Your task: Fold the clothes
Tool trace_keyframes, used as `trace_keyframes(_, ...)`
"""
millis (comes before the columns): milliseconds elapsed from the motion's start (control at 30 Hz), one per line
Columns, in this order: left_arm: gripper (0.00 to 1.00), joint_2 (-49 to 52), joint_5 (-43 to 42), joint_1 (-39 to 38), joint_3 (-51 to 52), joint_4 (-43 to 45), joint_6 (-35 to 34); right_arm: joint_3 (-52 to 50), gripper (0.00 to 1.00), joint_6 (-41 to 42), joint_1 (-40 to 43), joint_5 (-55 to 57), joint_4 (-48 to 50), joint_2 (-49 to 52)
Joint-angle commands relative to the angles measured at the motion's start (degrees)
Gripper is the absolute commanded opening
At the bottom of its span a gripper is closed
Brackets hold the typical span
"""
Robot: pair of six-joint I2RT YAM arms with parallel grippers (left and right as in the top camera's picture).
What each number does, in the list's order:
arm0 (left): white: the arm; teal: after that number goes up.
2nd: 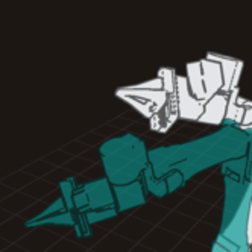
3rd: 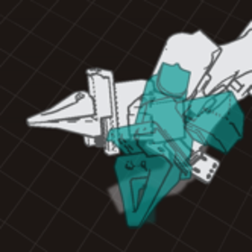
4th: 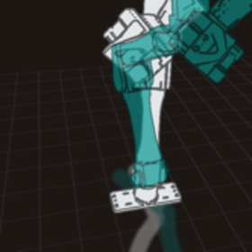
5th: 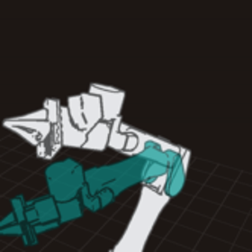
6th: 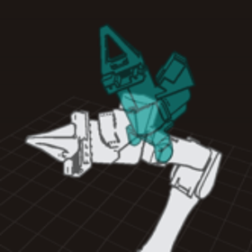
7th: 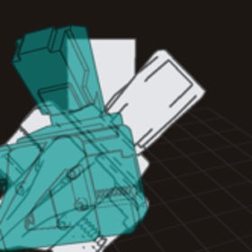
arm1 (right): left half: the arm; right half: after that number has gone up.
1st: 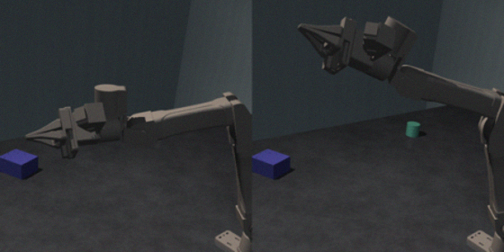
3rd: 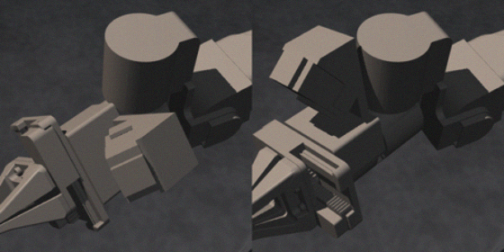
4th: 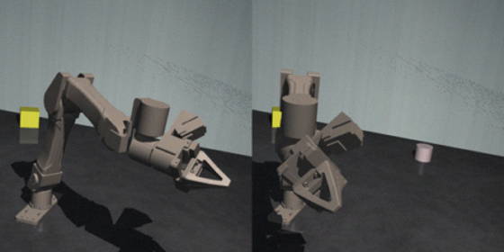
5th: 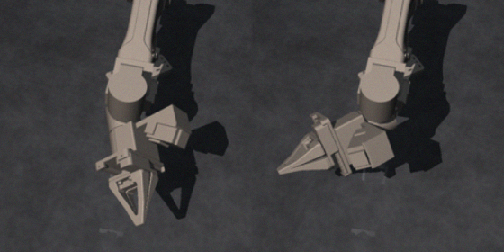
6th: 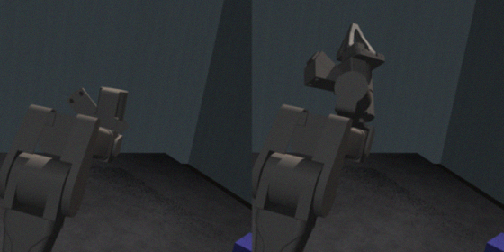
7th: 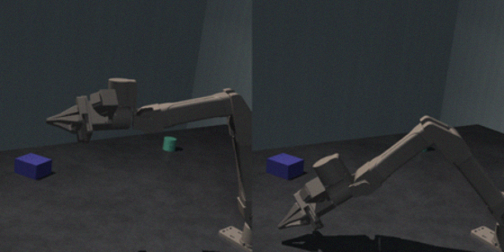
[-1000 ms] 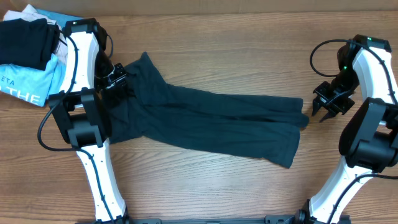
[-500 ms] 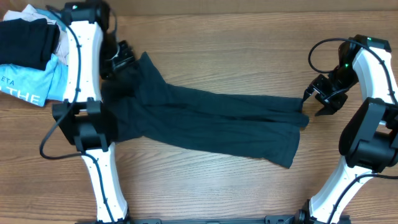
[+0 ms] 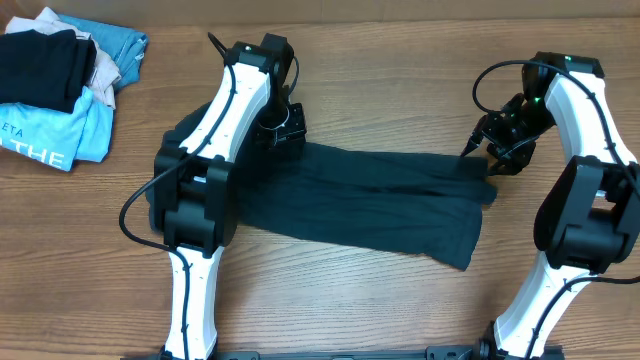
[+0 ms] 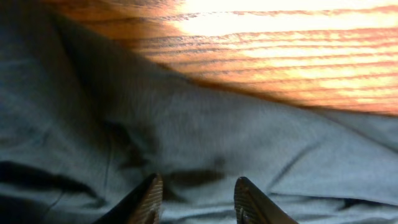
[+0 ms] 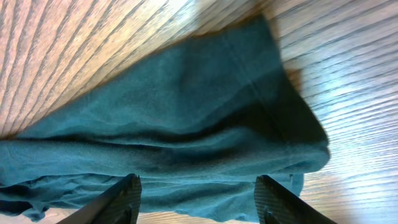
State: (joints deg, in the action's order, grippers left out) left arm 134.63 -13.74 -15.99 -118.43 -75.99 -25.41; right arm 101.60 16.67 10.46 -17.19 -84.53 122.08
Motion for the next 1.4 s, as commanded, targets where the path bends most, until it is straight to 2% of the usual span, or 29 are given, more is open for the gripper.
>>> trace_keyframes(0,0.22,0.0,-1.1,0.2,4.0,2.5,-0.3,0.1,0.57,-0.2,-1.4,-0.5,0.2,-1.1)
trace_keyframes(33,0.04,0.0,-0.1,0.2,4.9,2.8,-0.3,0.1,0.51,0.2,-1.7,-0.5,0.0,-1.1)
trace_keyframes(67,0.04,0.0,1.2,0.2,5.6,2.5,-0.4,0.0,0.46,1.3,-1.9,-0.5,-0.2,-1.1)
trace_keyframes(100,0.04,0.0,6.1,0.5,6.7,0.7,-3.1,0.0,0.48,1.5,-2.5,-0.4,-0.2,-1.1)
trace_keyframes(133,0.04,0.0,8.2,1.0,7.8,-0.3,-3.6,0.0,0.59,1.6,-2.8,0.6,0.0,-1.1)
trace_keyframes(167,0.04,0.0,7.5,1.6,9.2,-0.4,-3.3,0.0,1.0,1.5,-3.0,0.6,0.7,-1.1)
trace_keyframes(333,0.05,0.0,6.2,3.0,10.6,-0.3,-1.6,0.0,1.0,1.5,-3.0,0.0,3.8,-1.1)
trace_keyframes(433,0.16,0.0,6.2,3.0,10.6,-0.2,-1.6,0.0,1.0,1.5,-3.0,0.0,9.8,-1.1)
trace_keyframes(533,0.18,0.0,3.6,3.1,10.6,-0.2,-1.6,0.0,1.0,1.5,-3.0,0.0,18.6,-1.1)
trace_keyframes(667,0.19,0.0,3.1,3.1,10.6,-0.2,-1.6,0.0,1.0,1.5,-3.0,0.0,25.1,-1.1)
trace_keyframes(733,0.27,0.0,3.1,3.1,10.6,-0.2,-1.6,0.0,1.0,1.5,-3.0,0.0,26.9,-1.1)
trace_keyframes(767,0.41,0.0,3.2,3.2,10.6,-0.2,-1.6,0.0,1.0,1.5,-3.0,0.0,27.5,-1.1)
trace_keyframes(800,0.61,0.0,3.2,3.2,10.6,-0.2,-1.6,0.0,1.0,1.5,-3.0,0.0,27.5,-1.1)
trace_keyframes(833,0.74,0.0,3.2,3.2,10.6,-0.2,-1.6,0.0,1.0,1.5,-3.0,0.0,27.5,-1.1)
trace_keyframes(933,1.0,0.0,3.2,3.2,10.6,-0.2,-1.6,0.0,1.0,1.5,-3.0,0.0,27.5,-1.1)
trace_keyframes(1367,1.0,0.0,3.8,3.2,10.6,0.5,-1.6,0.0,1.0,1.5,-3.0,0.0,27.5,-1.1)
